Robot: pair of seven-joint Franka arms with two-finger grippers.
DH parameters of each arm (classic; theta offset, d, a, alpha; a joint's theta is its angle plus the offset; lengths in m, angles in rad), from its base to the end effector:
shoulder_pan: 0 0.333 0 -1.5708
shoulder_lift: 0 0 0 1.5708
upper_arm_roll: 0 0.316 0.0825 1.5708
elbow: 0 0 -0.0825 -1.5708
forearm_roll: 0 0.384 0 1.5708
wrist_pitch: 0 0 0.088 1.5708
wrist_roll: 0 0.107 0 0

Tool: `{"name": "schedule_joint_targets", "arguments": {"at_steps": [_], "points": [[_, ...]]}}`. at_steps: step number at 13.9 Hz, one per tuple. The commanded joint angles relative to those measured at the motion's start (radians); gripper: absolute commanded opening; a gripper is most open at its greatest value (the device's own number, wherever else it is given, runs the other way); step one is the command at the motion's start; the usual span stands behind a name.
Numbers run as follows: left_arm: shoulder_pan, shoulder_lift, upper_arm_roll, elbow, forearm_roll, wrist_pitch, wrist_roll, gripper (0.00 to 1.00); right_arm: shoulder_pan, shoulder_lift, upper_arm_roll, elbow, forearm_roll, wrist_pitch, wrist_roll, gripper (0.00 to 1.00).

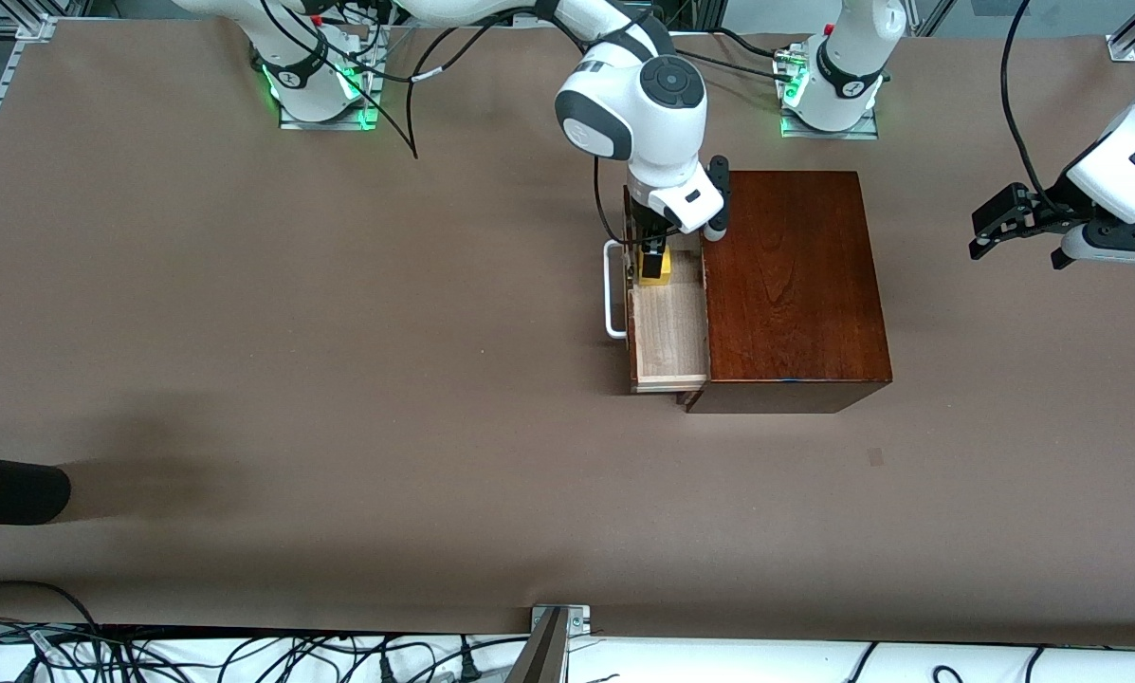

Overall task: Open drawer, take yellow block, close drawer
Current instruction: 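Lower the right gripper into the drawer and grasp the yellow cube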

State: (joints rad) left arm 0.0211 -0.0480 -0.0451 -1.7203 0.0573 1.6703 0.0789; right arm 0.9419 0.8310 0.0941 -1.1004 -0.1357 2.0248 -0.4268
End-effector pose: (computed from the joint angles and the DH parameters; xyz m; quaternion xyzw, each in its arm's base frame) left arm 0.5454 -0.0080 0.5887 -0.9981 0.0542 0.0018 0.0295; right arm 0.4217 0.6505 0.3301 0.7365 0.6742 0.0544 0.0126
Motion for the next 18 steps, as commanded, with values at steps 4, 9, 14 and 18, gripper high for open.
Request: {"name": "schedule_joint_targets", "arguments": {"at_steps": [4,9,14,18], "points": [[-0.001,-0.003,0.001,0.013,-0.019,-0.066,-0.002,1.00,0.001,0.046,-0.004,0.034,-0.018,0.028,-0.018,1.00],[-0.013,-0.001,-0.013,0.031,-0.019,-0.069,-0.004,1.00,0.003,0.053,-0.016,0.037,-0.018,0.032,-0.026,0.40],[-0.013,-0.003,-0.022,0.033,-0.020,-0.089,-0.011,1.00,0.000,0.033,-0.008,0.147,-0.002,-0.105,-0.012,0.00],[-0.004,-0.003,-0.029,0.033,-0.020,-0.112,-0.004,1.00,-0.040,-0.107,-0.007,0.189,0.077,-0.270,-0.007,0.00]]}}
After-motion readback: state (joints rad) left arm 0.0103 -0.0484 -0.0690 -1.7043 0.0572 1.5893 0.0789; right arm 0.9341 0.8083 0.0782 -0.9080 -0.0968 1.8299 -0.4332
